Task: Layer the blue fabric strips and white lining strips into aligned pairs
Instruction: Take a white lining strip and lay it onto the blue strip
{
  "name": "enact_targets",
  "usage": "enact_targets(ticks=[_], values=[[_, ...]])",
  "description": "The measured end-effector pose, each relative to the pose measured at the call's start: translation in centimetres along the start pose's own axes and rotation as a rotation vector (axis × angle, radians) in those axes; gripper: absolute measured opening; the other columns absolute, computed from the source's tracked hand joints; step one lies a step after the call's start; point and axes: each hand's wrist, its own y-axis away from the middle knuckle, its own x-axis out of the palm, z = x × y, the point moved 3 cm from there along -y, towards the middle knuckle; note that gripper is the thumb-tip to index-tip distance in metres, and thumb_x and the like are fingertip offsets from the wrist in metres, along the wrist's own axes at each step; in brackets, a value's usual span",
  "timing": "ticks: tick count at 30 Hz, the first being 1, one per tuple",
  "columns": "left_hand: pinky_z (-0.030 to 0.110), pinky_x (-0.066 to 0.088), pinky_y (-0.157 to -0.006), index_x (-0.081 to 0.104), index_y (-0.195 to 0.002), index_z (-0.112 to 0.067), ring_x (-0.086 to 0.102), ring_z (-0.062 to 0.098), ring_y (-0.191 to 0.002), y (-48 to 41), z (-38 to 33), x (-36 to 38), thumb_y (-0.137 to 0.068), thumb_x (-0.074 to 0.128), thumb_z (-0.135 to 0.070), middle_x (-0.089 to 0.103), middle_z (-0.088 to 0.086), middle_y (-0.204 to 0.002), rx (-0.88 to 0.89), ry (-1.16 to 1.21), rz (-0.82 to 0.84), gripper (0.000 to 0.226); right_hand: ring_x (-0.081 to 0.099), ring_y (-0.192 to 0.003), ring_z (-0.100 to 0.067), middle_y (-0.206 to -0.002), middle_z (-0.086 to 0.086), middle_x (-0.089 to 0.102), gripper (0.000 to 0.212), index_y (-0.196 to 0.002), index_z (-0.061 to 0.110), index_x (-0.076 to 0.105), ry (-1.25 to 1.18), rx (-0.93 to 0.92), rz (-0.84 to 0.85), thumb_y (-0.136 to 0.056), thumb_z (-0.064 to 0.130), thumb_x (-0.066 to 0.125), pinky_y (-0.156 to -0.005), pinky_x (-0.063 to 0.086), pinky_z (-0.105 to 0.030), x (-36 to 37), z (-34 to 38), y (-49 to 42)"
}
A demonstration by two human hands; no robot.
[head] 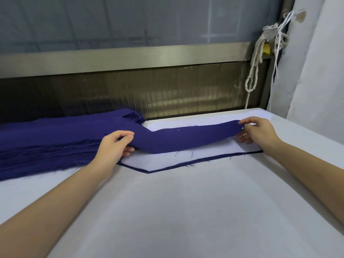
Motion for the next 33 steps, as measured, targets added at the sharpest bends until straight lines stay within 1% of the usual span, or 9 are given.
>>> enact_targets(ticks=[5, 9, 11, 13, 16, 20, 25, 30, 33], values=[[0.027, 0.049, -0.061, 0.067, -0.094, -0.024, 0.061, 0.015, -0.069, 0.4, 0.4, 0.2, -0.095, 0.052, -0.021, 0.065, -0.008, -0.092, 0.081, -0.141, 0.002, 0.016, 0.062, -0.061, -0.023, -0.075, -0.007, 0.06, 0.03, -0.096, 0.011, 0.058, -0.052, 0.031, -0.027, -0.095, 0.01, 0.028, -0.051, 0.04, -0.027, 0.2, 0.2, 0.1], [0.026, 0.049, -0.06, 0.068, -0.098, -0.025, 0.063, 0.016, -0.069, 0.4, 0.6, -0.2, -0.096, 0.05, -0.022, 0.064, -0.014, -0.095, 0.1, -0.176, 0.0, 0.018, 0.057, -0.062, -0.015, -0.078, -0.001, 0.061, 0.017, -0.096, 0.016, 0.061, 0.054, -0.018, 0.061, -0.095, 0.024, 0.047, -0.062, 0.043, -0.024, 1.0, 0.0, 0.3], [0.025, 0.049, -0.059, 0.068, -0.098, -0.026, 0.064, 0.017, -0.07, 0.3, 0.6, -0.4, -0.096, 0.05, -0.023, 0.064, -0.015, -0.096, 0.092, -0.173, -0.015, 0.018, 0.056, -0.067, -0.016, -0.079, 0.0, 0.06, 0.01, -0.097, 0.017, 0.063, 0.1, -0.045, 0.105, -0.092, 0.019, 0.054, -0.072, 0.047, -0.027, 1.4, -0.3, 0.2], [0.025, 0.049, -0.058, 0.067, -0.099, -0.025, 0.064, 0.017, -0.069, 0.1, 0.7, -0.5, -0.096, 0.05, -0.024, 0.064, -0.015, -0.096, 0.075, -0.155, -0.032, 0.018, 0.057, -0.076, -0.018, -0.077, 0.003, 0.06, 0.014, -0.101, 0.017, 0.064, 0.163, -0.043, 0.123, -0.089, 0.012, 0.059, -0.081, 0.046, -0.029, 1.7, -0.5, 0.1], [0.025, 0.048, -0.058, 0.067, -0.099, -0.022, 0.065, 0.016, -0.067, 0.1, 0.8, -0.4, -0.095, 0.052, -0.022, 0.065, -0.012, -0.095, 0.059, -0.129, -0.033, 0.016, 0.058, -0.08, -0.017, -0.079, 0.005, 0.06, 0.019, -0.104, 0.016, 0.065, 0.201, -0.042, 0.104, -0.087, 0.009, 0.061, -0.083, 0.046, -0.029, 1.6, -0.6, 0.1], [0.018, 0.049, -0.053, 0.068, -0.096, -0.022, 0.064, 0.01, -0.059, 0.2, 0.8, -0.5, -0.094, 0.054, -0.018, 0.066, -0.011, -0.093, 0.11, -0.133, -0.036, 0.014, 0.061, -0.086, -0.021, -0.089, -0.003, 0.062, 0.021, -0.108, 0.012, 0.066, 0.186, -0.027, 0.085, -0.088, 0.009, 0.061, -0.092, 0.049, -0.037, 1.6, -0.7, 0.0], [0.013, 0.05, -0.052, 0.067, -0.091, -0.025, 0.063, 0.005, -0.053, 0.2, 0.6, -0.7, -0.092, 0.057, -0.012, 0.066, -0.012, -0.093, 0.228, -0.149, -0.067, 0.017, 0.058, -0.059, -0.01, -0.074, 0.005, 0.062, 0.01, -0.097, 0.013, 0.066, 0.101, -0.064, 0.037, -0.088, 0.012, 0.062, -0.064, 0.045, -0.018, 1.4, -0.4, 0.2], [0.014, 0.051, -0.055, 0.066, -0.091, -0.03, 0.063, 0.005, -0.053, 0.1, 0.5, -1.0, -0.083, 0.066, 0.0, 0.066, 0.003, -0.086, 0.235, -0.038, -0.061, 0.031, 0.054, -0.067, -0.005, -0.075, 0.009, 0.058, 0.012, -0.092, 0.017, 0.065, 0.074, -0.143, -0.042, -0.088, 0.007, 0.06, -0.061, 0.04, -0.013, 1.0, 0.2, 0.6], [0.017, 0.051, -0.05, 0.063, -0.099, -0.035, 0.064, 0.011, -0.052, 0.1, 0.5, -1.0, -0.08, 0.066, 0.008, 0.065, 0.002, -0.09, 0.183, -0.012, -0.034, 0.047, 0.054, -0.071, -0.007, -0.082, 0.006, 0.06, 0.019, -0.094, 0.017, 0.065, 0.039, -0.146, -0.037, -0.088, 0.002, 0.054, -0.065, 0.043, -0.016, 0.8, 0.2, 0.5]])
